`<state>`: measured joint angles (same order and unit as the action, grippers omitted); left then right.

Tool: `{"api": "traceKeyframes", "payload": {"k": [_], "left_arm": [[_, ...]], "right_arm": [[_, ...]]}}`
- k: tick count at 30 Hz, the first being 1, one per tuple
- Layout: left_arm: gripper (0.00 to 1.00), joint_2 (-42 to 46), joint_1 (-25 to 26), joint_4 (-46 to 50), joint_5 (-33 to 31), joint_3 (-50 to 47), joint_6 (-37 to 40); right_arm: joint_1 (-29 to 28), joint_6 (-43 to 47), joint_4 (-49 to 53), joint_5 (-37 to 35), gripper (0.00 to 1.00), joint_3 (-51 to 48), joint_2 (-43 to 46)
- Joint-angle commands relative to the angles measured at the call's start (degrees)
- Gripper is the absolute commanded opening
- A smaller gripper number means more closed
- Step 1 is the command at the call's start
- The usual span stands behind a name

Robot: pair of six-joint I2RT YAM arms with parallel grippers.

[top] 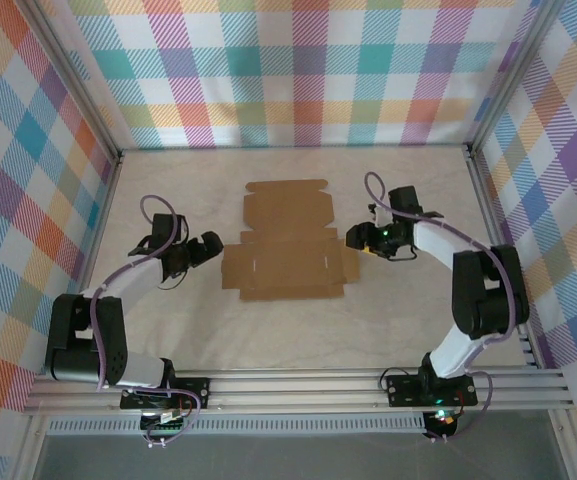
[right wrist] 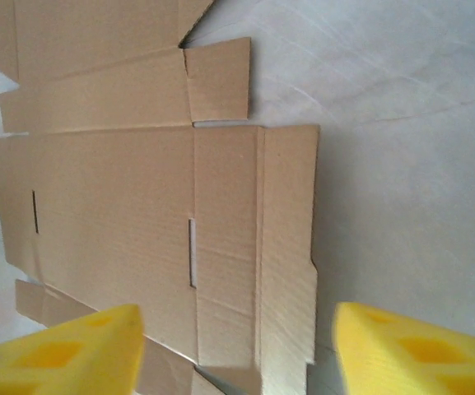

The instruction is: Fold the paper box

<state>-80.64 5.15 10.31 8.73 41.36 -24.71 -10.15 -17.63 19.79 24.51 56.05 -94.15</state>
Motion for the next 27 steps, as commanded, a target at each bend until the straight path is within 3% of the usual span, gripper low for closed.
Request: {"api": "traceKeyframes", "payload": {"k": [1,6,13,21,27], "left_arm": [[1.0,-1.38,1.51,-1.43,1.77,0.73,-0.42],[0.98,-3.32,2.65,-2.59,2.86,0.58,-0.63],[0.98,-4.5,4.89,-3.53,3.22,1.34,-1.03],[0.99,-4.01,6.8,-3.02,1.82,1.87,-1.04],[1.0,-3.1,7.36,-1.52,1.17,2.65,0.73]], "right_arm": [[1.19,-6.48,-6.46,-1.83,0.71,-5.78,4.32],[1.54,-11.0,-11.26,0.4,0.72,-12.39,6.93],[0.68,-15.87,-18.37,6.01,0.61,-14.49,2.42],[-0.86,-18.4,-20.63,6.0,0.23,-11.96,-3.05],[-0.45,-1.37,-5.99,5.05,0.04,-1.54,-7.32]]}}
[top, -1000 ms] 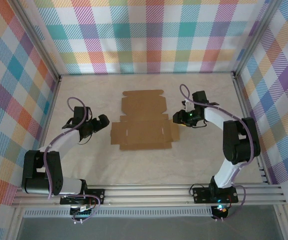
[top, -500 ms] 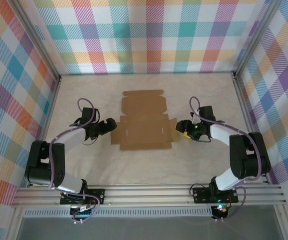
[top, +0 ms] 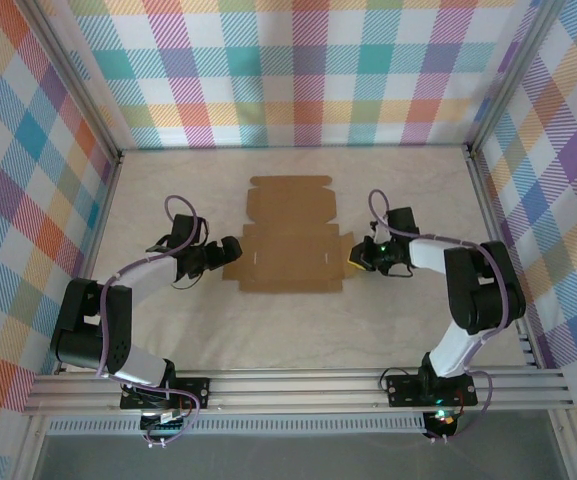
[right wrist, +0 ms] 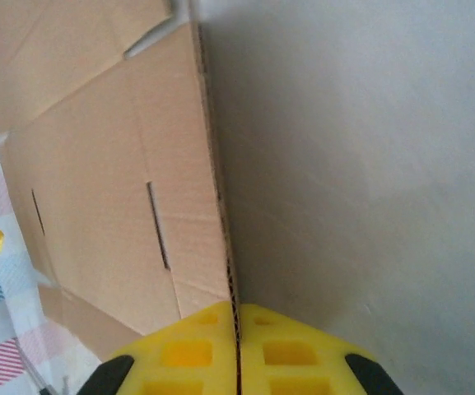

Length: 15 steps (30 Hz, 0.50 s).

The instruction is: Fold the paper box

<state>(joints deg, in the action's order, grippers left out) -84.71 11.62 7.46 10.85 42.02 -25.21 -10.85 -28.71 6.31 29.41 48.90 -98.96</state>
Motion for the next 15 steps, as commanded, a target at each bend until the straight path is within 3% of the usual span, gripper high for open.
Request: {"api": "traceKeyframes", "payload": {"k": [1,4,9,12,14,15], "left_arm": [[1.0,1.19,0.94,2.02,-1.27,2.34,1.9],[1.0,2.29,0.94,4.24,-2.51,3.26,3.56],[1.0,3.23,0.93,6.75,-3.91,4.64,5.92],[1.0,3.35,0.95,7.82,-3.7,5.9,6.83],[1.0,2.99,0.97,7.92,-3.18,6.8,7.38],[1.0,2.73,1.0,8.89,-2.82,7.56,7.63]], "right_arm": [[0.46,14.17,11.4,1.4,0.01,8.61,-4.44],[0.66,29.15,28.34,9.76,0.05,20.13,-11.07],[0.37,47.58,43.02,11.51,0.02,32.76,-18.13],[0.04,53.34,49.08,9.57,0.0,39.66,-20.66],[0.04,55.18,51.84,7.83,0.12,44.23,-22.45],[-0.03,55.12,51.99,6.63,0.25,45.92,-22.99]]}}
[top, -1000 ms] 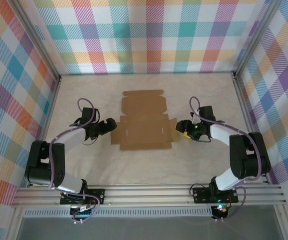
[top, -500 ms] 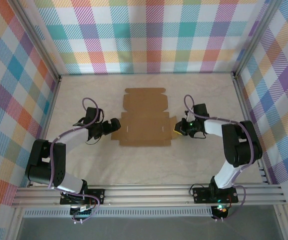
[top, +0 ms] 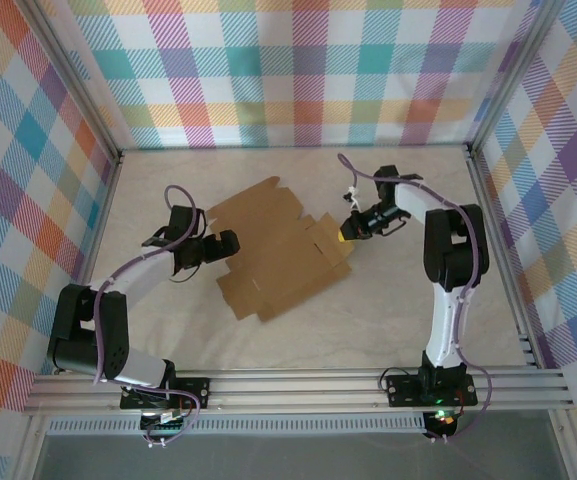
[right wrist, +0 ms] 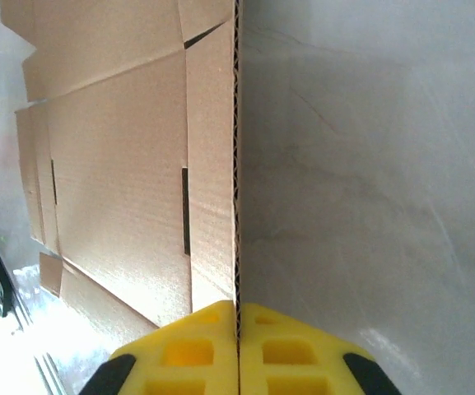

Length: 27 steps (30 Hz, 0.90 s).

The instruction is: Fold the paper box

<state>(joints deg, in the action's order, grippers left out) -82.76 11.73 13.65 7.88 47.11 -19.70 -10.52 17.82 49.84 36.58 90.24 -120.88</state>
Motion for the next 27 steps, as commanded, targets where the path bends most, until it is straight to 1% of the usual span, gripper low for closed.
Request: {"api": "traceKeyframes", "payload": {"k": [1,2,3,5,9,12,15,18,20,22,25,27], "left_arm": [[1.0,0.39,1.09,4.04,0.12,3.3,2.21],[1.0,0.13,1.42,4.35,-0.04,4.02,2.31],[1.0,-0.21,1.88,4.43,-0.06,4.85,2.63],[1.0,-1.3,3.05,4.46,-0.22,6.59,2.88],[1.0,-6.6,4.42,5.1,3.35,12.53,3.52],[1.0,-13.65,4.52,6.37,5.77,19.05,4.46],[1.0,-21.6,4.53,7.93,7.14,26.4,4.77],[0.98,-29.79,4.53,9.93,8.79,34.5,3.96],[0.94,-35.04,4.53,12.07,8.98,40.12,2.68],[0.9,-39.25,4.44,13.44,8.14,44.23,1.22],[0.86,-41.84,4.29,12.86,7.3,45.52,-1.73],[0.85,-42.08,4.18,12.74,6.62,44.47,-3.79]], "right_arm": [[-0.13,7.43,7.16,-2.2,0.47,5.81,-1.03],[0.2,5.49,5.22,-3.26,0.67,6.16,-0.62],[0.75,2.17,1.91,-4.63,0.79,5.63,0.66],[1.78,-5.73,-5.65,-6.86,0.85,2.32,4.67],[2.41,-25.5,-17.06,-12.52,0.86,-9.39,14.56],[0.82,-38.93,-29.3,-11.45,0.86,-23.65,24.07],[-3.58,-46.61,-35.11,-14.56,0.86,-34.43,32.04],[-10.01,-52.58,-39.89,-16.96,0.86,-41.97,37.62],[-14.65,-55.84,-42.75,-17.99,0.86,-44.53,38.7],[-18.58,-60.19,-47.06,-17.76,0.86,-46.46,37.51],[-22.2,-65.0,-53.48,-16.06,0.86,-47.13,33.16],[-23.26,-66.51,-54.87,-15.76,0.86,-46.27,29.98]]}}
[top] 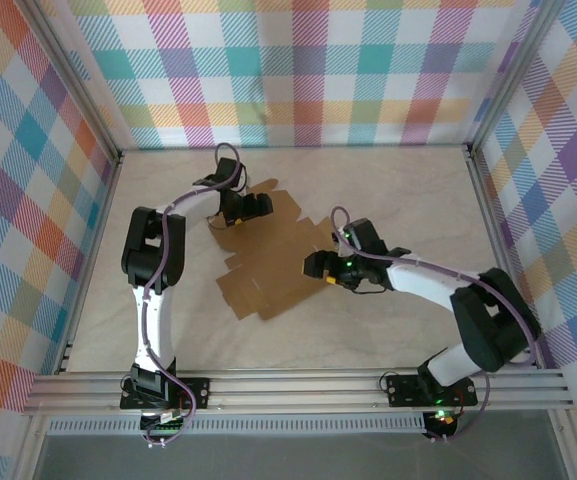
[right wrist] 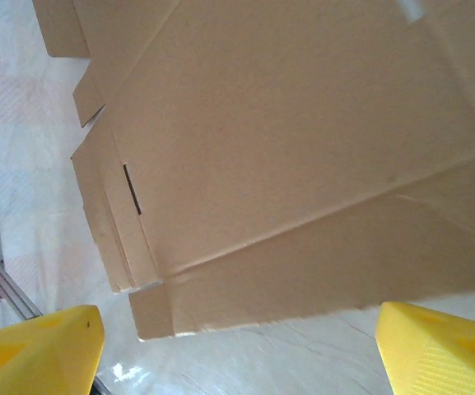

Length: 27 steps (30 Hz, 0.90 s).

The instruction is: Fold the paper box

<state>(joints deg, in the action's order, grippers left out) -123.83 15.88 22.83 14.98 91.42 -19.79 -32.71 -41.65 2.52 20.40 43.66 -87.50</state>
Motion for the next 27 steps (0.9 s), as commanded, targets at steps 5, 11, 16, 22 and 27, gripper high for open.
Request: {"api": "traceKeyframes", "payload": {"k": [5,11,16,22,27], "left_arm": [[0.84,4.57,-0.15,1.25,-4.58,-9.42,-8.52],[0.85,12.47,-0.23,-1.54,-5.48,-22.21,-14.8],[0.85,20.49,1.09,-4.25,-4.86,-31.62,-17.92],[0.85,26.12,5.85,-6.3,-5.58,-38.27,-20.83],[0.85,28.91,8.24,-9.55,-8.24,-41.82,-23.34]], "right_arm": [[-0.33,-5.87,-5.15,-1.85,0.85,3.48,-8.52],[5.68,-1.02,0.16,-1.06,0.85,10.72,-15.61],[11.49,5.36,4.19,0.62,0.86,20.43,-23.19],[13.79,12.34,12.57,3.93,0.86,36.01,-32.57],[13.81,15.43,13.49,5.96,0.86,38.28,-28.36]]}}
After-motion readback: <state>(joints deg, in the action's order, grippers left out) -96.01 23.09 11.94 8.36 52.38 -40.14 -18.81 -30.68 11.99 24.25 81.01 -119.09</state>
